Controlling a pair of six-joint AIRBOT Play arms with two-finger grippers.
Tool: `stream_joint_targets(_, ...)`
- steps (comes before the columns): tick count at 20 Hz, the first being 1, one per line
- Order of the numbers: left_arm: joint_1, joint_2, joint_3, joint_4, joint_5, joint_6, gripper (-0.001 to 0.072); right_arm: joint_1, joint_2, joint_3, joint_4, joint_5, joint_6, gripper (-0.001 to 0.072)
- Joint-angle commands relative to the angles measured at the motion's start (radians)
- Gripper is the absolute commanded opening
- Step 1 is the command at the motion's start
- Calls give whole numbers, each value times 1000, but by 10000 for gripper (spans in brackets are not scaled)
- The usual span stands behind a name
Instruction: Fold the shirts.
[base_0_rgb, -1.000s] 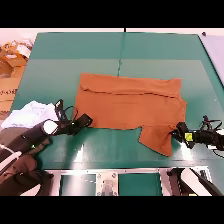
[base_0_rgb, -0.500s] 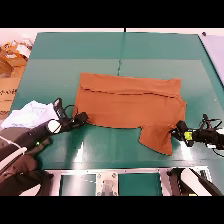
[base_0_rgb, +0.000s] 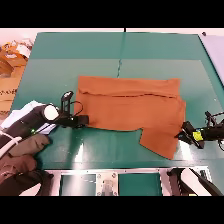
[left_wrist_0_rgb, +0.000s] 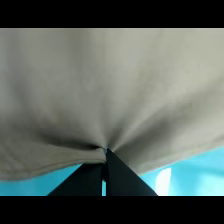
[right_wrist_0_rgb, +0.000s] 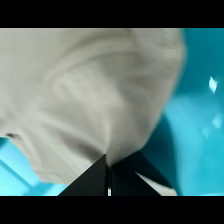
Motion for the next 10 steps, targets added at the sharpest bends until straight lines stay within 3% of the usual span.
stream_joint_targets(1, 10, 46, 37, 83, -204, 3, 25, -1, 21, 23, -127, 115, 64, 17)
stream_joint_targets(4, 10, 83, 59, 102, -204, 4, 25, -1, 81, 72, -108, 120, 79, 17)
stream_joint_targets(10, 22, 55, 189, 111, -20, 13, 24, 30, 63, 259, 167, 19, 25, 17)
